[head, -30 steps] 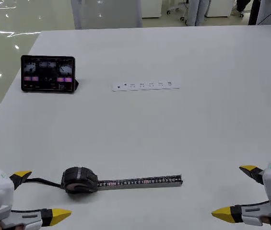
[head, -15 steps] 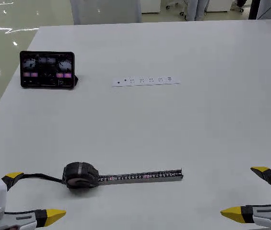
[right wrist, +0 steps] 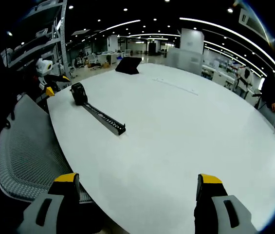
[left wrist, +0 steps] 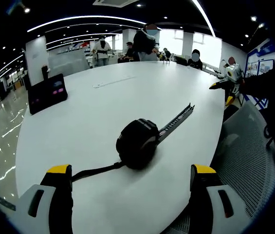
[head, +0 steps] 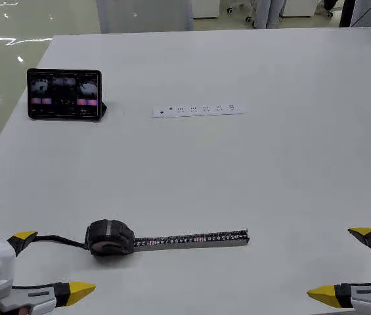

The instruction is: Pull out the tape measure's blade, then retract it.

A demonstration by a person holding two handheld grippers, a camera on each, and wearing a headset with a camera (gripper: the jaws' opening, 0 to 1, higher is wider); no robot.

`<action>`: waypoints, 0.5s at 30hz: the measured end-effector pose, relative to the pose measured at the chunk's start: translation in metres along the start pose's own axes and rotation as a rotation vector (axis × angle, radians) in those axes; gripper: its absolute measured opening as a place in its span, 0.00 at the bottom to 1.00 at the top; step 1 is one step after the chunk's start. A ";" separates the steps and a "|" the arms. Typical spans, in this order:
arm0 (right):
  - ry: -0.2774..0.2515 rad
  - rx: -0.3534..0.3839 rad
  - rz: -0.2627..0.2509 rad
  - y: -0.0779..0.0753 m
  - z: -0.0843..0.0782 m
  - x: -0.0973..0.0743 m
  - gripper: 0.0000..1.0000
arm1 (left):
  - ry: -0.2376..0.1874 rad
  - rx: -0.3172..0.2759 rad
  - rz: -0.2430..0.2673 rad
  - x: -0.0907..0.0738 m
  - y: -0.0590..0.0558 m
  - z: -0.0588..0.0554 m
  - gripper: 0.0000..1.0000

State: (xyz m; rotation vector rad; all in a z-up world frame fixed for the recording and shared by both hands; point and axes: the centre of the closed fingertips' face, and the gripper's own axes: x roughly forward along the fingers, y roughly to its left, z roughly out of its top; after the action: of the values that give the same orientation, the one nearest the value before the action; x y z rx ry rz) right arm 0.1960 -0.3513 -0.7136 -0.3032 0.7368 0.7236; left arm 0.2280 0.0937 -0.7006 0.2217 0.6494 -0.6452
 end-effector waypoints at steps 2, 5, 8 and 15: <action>0.003 0.005 0.003 0.000 -0.001 0.000 0.99 | -0.010 -0.019 -0.001 0.000 -0.001 0.003 0.99; 0.018 -0.007 0.011 0.002 -0.002 0.001 0.99 | -0.004 -0.035 0.002 0.003 -0.003 0.005 0.99; 0.025 -0.043 0.026 0.006 0.000 0.005 0.99 | -0.025 -0.063 0.012 0.008 -0.010 0.013 0.99; 0.043 -0.064 0.039 0.000 0.003 0.012 0.99 | -0.024 -0.048 0.120 0.025 -0.009 0.021 0.99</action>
State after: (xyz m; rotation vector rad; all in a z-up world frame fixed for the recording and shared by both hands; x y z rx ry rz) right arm 0.2037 -0.3437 -0.7195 -0.3643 0.7625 0.7803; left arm 0.2478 0.0662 -0.6998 0.2064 0.6227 -0.5157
